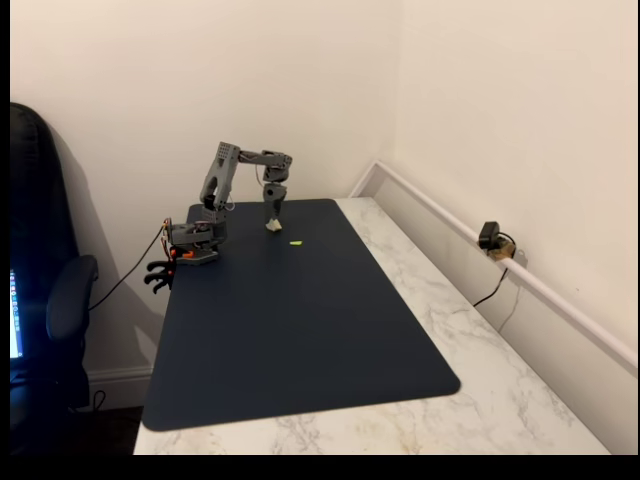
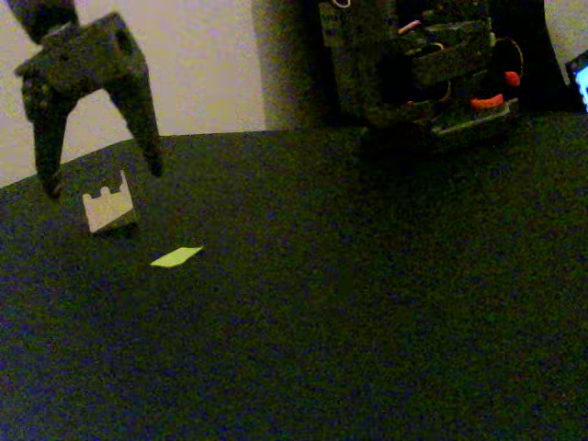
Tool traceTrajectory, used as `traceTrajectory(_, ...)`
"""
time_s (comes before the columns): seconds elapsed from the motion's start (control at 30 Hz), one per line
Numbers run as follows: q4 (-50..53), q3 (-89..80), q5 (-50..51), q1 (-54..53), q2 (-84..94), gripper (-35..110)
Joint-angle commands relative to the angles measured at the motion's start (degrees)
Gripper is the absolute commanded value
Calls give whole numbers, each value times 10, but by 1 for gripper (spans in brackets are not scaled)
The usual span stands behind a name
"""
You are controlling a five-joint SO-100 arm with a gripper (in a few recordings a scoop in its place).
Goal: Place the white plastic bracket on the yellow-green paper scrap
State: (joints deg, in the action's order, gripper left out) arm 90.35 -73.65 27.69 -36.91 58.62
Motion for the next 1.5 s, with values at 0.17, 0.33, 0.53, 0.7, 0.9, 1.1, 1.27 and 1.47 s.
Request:
traceTrajectory(0.17, 21, 83, 13, 11, -22, 50)
traceTrajectory(0.33, 24, 91, 22, 25, -36, 50)
traceTrajectory(0.53, 12, 70, 25, 30, -39, 49)
traceTrajectory(0.7, -2, 42, 21, 18, -32, 48)
traceTrajectory(0.9, -14, 28, 23, 11, -25, 47)
traceTrajectory(1.1, -15, 22, 22, -3, -16, 47)
traceTrajectory(1.27, -21, 15, 18, -16, -16, 46)
traceTrajectory(1.47, -31, 11, 18, -23, -20, 41)
